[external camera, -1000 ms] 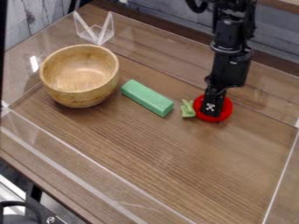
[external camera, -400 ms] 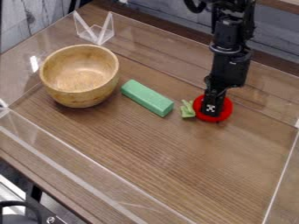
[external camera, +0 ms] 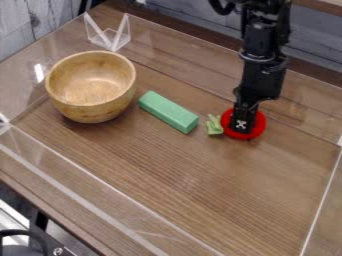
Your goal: Move the red object to the left side of the table
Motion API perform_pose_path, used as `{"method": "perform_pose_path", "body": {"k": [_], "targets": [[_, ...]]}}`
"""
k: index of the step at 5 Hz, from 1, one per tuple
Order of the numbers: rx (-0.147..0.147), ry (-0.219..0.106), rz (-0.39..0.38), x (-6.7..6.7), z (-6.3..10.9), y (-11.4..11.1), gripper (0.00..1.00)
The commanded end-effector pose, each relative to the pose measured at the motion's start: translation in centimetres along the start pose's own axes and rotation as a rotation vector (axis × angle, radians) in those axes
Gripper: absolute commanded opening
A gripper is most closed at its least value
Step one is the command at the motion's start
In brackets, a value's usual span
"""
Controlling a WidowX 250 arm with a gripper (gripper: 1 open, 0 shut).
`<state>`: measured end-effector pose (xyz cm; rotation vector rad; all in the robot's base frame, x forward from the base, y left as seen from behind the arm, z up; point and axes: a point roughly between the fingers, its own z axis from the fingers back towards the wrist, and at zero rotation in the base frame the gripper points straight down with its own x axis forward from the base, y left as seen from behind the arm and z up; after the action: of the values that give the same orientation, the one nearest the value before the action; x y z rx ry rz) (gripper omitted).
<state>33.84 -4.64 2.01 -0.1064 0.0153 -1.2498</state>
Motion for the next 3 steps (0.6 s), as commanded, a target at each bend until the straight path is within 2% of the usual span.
{"method": "perform_pose_path", "body": {"k": [1, 3], "targets": [[-0.005, 0.004, 0.039, -0.88, 0.33, -0.18, 0.00], [-0.011, 0.006, 0.072, -1.50, 0.66, -0.28, 0.00]]}}
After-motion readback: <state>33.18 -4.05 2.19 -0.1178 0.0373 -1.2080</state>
